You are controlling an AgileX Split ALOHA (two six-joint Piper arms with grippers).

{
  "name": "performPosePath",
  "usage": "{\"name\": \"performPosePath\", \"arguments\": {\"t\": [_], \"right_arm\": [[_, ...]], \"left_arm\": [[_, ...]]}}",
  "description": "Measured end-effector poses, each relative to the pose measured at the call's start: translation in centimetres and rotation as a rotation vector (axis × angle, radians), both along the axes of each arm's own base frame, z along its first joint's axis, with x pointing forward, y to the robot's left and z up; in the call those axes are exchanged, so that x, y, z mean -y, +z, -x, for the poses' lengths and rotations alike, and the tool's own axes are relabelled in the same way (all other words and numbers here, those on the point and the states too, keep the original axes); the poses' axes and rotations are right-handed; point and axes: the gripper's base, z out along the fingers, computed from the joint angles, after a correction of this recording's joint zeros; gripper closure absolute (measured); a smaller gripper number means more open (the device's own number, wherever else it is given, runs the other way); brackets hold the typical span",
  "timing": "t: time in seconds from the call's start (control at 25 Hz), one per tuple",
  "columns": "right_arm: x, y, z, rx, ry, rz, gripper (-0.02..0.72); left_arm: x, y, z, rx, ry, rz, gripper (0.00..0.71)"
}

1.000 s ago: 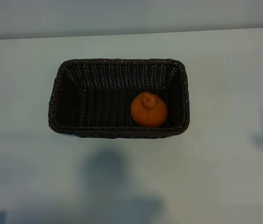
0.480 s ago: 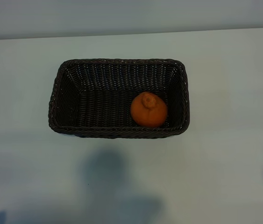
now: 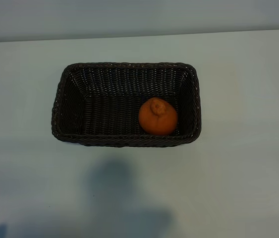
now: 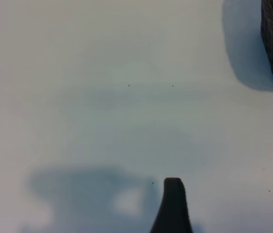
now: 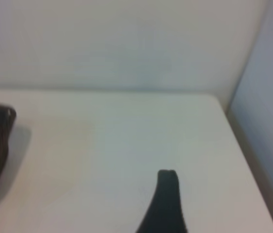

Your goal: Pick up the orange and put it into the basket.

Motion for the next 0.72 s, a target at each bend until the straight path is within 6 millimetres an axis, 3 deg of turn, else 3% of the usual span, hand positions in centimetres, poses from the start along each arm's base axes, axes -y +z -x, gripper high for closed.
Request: {"name": "performPosePath", "arguments": {"t": [0.72], "right_arm": [[-0.6, -6.2, -2.9, -0.301, 0.056, -0.107, 0.109]], "left_arm": [[0.0, 0.0, 0.0, 0.0, 0.002, 0.003, 0.118]]}}
